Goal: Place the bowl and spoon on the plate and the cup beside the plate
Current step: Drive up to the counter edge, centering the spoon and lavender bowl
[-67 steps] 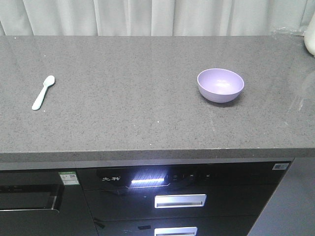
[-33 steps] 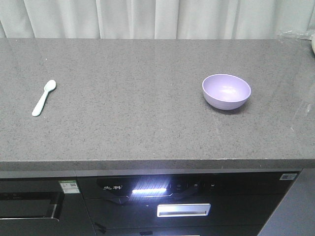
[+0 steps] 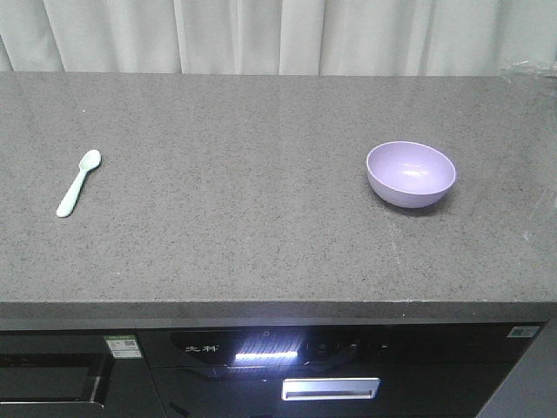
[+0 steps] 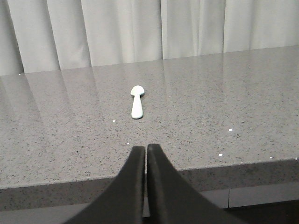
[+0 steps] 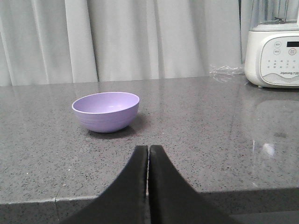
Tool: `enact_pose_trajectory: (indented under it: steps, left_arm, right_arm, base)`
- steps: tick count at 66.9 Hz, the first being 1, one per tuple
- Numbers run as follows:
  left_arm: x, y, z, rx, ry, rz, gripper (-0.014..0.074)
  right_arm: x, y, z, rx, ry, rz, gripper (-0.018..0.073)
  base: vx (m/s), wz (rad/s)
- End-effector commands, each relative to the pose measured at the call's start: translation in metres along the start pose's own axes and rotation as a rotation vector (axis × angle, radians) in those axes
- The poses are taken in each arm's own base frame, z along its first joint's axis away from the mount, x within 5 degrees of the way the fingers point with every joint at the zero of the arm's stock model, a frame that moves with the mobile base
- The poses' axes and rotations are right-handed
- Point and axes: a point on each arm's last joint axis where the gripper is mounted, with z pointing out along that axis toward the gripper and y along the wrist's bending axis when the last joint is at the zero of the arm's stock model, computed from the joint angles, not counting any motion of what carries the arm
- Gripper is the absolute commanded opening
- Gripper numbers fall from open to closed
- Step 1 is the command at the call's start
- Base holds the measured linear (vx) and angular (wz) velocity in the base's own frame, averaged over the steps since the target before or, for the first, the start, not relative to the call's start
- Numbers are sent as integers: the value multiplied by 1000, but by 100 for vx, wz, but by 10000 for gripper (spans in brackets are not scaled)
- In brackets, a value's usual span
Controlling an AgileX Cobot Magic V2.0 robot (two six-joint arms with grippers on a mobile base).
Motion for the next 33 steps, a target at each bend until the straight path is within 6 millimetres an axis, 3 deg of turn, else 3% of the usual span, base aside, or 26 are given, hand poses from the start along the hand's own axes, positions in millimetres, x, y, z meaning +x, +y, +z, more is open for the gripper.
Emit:
enact_pose_trajectory:
  steps: [1, 33]
  left_arm:
    - [-9, 0, -1, 4, -77, -7, -6]
    - [-9, 0, -1, 4, -77, -7, -6]
  right_arm:
    - [-6, 0, -1, -5, -77, -6, -3]
    - [-6, 0, -1, -5, -77, -6, -3]
  base:
    - [6, 1]
    - [6, 1]
